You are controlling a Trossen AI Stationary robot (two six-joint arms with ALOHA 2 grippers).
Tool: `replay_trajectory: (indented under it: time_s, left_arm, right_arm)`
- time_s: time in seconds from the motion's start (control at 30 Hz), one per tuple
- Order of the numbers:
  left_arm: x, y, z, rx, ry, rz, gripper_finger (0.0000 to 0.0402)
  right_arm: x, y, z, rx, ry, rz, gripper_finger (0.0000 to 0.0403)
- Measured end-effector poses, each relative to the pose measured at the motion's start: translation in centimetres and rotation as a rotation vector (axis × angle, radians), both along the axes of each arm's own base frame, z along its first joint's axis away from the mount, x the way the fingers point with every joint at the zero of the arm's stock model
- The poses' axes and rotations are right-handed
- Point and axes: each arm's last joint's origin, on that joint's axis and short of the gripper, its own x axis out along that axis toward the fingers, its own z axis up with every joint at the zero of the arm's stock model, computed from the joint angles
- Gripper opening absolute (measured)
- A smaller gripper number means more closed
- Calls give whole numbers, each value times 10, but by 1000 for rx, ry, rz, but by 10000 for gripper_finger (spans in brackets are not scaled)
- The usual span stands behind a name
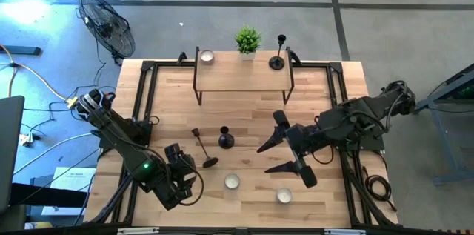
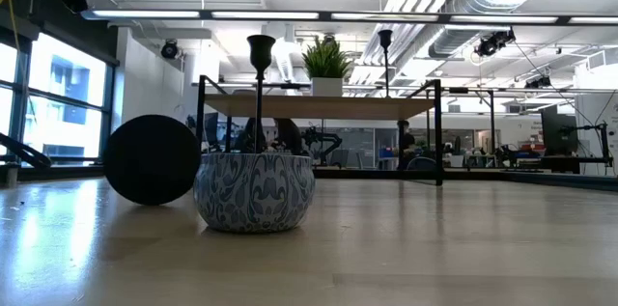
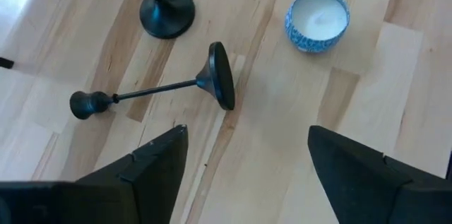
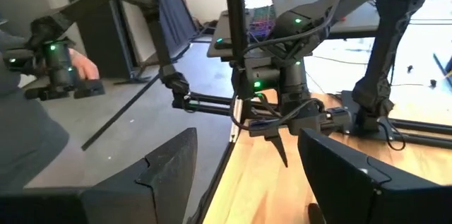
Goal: Pick & Place candle stick holders
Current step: Put the left black candle holder on the shelf
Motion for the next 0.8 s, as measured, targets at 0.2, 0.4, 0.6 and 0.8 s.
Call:
replay_trajectory:
  time_s: [0.2, 0.4, 0.6, 0.8]
  left_arm:
    - [0, 1, 0, 168, 63, -256, 289]
    - [-5, 8, -1, 499, 185, -563, 289]
    - [6, 26, 0, 642, 271, -650, 289]
    - [22, 67, -3, 582, 454, -588, 289]
  right_arm:
    - [4, 10, -6, 18, 21, -48, 240]
    - [18, 19, -19, 1, 63, -30, 240]
    - [16, 21, -11, -6, -17, 78, 240]
    - [-1, 12, 6, -61, -116, 102, 240]
